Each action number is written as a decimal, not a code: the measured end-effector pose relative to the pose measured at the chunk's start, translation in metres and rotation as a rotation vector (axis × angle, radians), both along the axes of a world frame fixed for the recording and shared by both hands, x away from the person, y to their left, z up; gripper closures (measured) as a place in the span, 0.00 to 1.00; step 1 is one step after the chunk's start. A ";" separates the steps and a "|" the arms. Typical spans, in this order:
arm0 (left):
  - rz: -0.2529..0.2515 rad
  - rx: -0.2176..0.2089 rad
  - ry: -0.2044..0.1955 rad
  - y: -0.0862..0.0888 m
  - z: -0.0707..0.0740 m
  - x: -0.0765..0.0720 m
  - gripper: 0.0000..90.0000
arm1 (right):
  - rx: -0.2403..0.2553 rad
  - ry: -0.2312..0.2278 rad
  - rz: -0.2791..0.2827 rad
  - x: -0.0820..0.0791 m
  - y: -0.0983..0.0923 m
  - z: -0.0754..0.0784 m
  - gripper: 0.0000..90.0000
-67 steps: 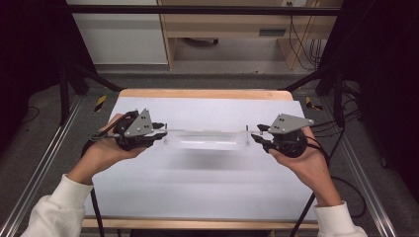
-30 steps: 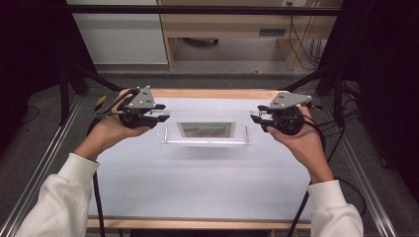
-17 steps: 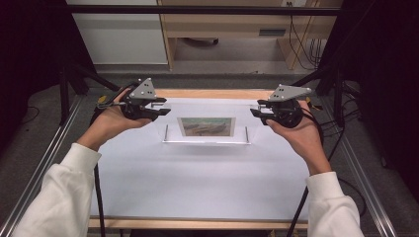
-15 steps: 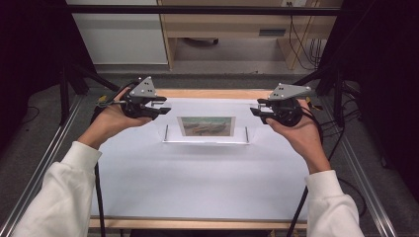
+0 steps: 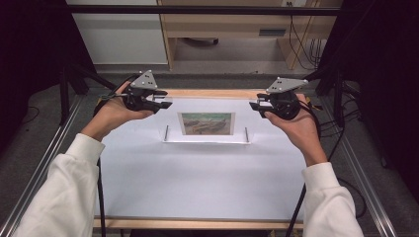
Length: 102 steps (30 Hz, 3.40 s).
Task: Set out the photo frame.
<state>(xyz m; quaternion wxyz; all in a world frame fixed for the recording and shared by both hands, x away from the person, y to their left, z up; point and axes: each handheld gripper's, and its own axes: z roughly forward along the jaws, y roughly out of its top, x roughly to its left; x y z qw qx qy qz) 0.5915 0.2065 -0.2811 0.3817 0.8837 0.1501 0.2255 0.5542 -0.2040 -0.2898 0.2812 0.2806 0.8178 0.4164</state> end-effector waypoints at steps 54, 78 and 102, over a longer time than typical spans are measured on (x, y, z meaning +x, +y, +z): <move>0.274 -0.245 -0.022 0.044 -0.056 -0.067 0.12 | 0.081 -0.012 -0.058 0.036 -0.002 -0.007 0.63; 0.287 -0.237 0.010 0.050 -0.072 -0.074 0.10 | 0.108 -0.021 -0.132 0.036 -0.004 -0.008 0.22; 0.307 -0.208 0.060 0.052 -0.112 -0.120 0.05 | 0.093 -0.057 -0.236 -0.082 -0.031 -0.045 0.07</move>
